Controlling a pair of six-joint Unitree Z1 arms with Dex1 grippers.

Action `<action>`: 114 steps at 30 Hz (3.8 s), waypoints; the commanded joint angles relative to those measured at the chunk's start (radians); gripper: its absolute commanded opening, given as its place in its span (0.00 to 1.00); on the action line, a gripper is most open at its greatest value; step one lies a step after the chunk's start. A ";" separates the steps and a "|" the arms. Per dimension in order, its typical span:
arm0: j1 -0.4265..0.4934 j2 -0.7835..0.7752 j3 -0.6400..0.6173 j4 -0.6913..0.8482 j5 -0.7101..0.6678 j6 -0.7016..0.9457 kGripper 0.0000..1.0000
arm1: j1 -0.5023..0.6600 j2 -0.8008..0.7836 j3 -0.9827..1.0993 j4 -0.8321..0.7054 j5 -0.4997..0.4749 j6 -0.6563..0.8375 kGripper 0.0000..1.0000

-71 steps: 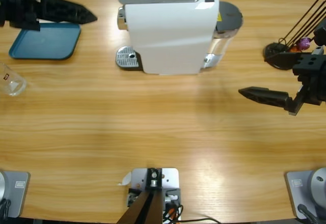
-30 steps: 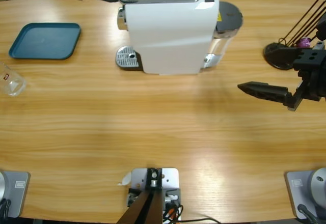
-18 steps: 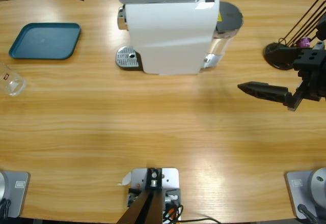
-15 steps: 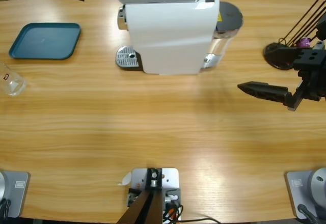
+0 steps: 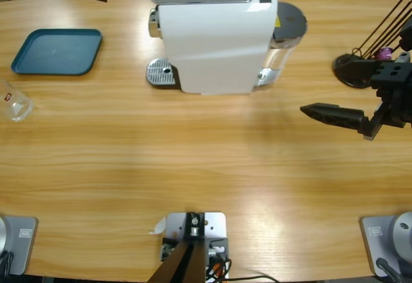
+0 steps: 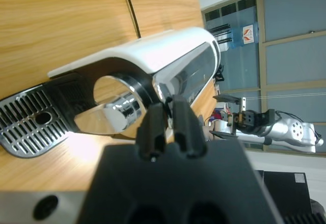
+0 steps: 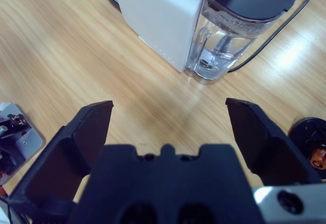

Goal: Pour coffee

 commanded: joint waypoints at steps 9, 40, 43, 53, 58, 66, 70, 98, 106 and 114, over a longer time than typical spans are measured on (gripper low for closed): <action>-0.054 -0.090 -0.085 -0.074 -0.036 -0.092 0.00 | -0.012 0.005 0.037 -0.008 -0.022 0.009 1.00; -0.302 -0.258 -0.022 0.265 0.683 0.695 1.00 | -0.276 -0.047 -0.171 0.208 -0.217 0.026 0.97; -0.347 -0.267 -0.003 0.358 0.765 0.803 1.00 | -0.300 -0.053 -0.168 0.177 -0.354 0.028 0.97; -0.378 -0.323 0.158 0.381 0.805 0.706 1.00 | -0.436 -0.006 -0.071 0.135 -0.444 0.134 0.96; -0.378 -0.327 0.203 0.374 0.821 0.665 1.00 | -0.506 0.082 -0.022 0.077 -0.382 0.172 0.86; -0.369 -0.337 0.242 0.371 0.838 0.645 1.00 | -0.555 0.224 0.047 -0.079 -0.304 0.222 0.76; -0.367 -0.327 0.244 0.371 0.838 0.643 1.00 | -0.565 0.272 0.071 -0.147 -0.286 0.230 0.76; -0.347 -0.329 0.245 0.357 0.839 0.632 1.00 | -0.639 0.399 0.086 -0.288 -0.215 0.207 0.26; -0.347 -0.334 0.263 0.358 0.838 0.629 1.00 | -0.639 0.381 0.086 -0.287 -0.204 0.193 0.13; -0.347 -0.334 0.278 0.357 0.838 0.628 1.00 | -0.639 0.362 0.071 -0.277 -0.203 0.184 0.06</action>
